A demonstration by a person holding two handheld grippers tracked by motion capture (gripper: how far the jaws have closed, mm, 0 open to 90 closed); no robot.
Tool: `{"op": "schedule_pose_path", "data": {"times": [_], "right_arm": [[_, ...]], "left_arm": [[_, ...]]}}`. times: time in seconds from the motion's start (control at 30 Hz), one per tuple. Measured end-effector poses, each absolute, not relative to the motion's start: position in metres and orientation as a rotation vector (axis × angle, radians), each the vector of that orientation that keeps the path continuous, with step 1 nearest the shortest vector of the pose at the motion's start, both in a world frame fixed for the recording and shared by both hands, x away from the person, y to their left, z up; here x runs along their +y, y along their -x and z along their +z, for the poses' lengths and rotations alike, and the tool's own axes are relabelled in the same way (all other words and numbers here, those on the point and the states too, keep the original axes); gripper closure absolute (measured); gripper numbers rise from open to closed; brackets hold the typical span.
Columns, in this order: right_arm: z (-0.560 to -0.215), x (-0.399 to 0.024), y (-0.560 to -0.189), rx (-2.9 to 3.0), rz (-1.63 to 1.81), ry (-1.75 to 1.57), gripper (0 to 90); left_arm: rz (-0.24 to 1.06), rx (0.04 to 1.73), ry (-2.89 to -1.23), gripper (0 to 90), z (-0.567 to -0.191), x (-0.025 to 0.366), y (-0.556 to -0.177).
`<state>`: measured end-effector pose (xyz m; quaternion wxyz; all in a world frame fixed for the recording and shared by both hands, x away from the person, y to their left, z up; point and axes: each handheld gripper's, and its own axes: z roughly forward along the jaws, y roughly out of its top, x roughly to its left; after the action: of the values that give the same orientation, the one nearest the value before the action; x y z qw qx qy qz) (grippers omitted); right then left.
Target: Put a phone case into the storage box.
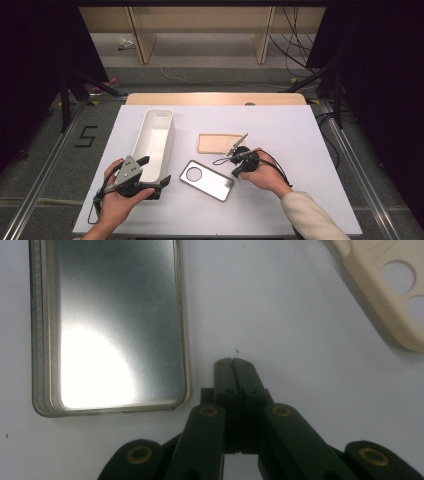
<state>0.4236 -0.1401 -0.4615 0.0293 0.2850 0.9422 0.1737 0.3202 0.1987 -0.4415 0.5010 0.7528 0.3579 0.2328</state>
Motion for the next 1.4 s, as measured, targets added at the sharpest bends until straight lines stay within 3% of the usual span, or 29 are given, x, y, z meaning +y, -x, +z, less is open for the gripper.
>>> {"op": "schedule_pose_path", "data": {"times": [1.4], "right_arm": [[-0.459,-0.087,-0.363,3.118,0.420,-0.550,90.0]], "left_arm": [[0.563,0.859,-1.817,4.8,-0.440,0.199,-0.319]]}}
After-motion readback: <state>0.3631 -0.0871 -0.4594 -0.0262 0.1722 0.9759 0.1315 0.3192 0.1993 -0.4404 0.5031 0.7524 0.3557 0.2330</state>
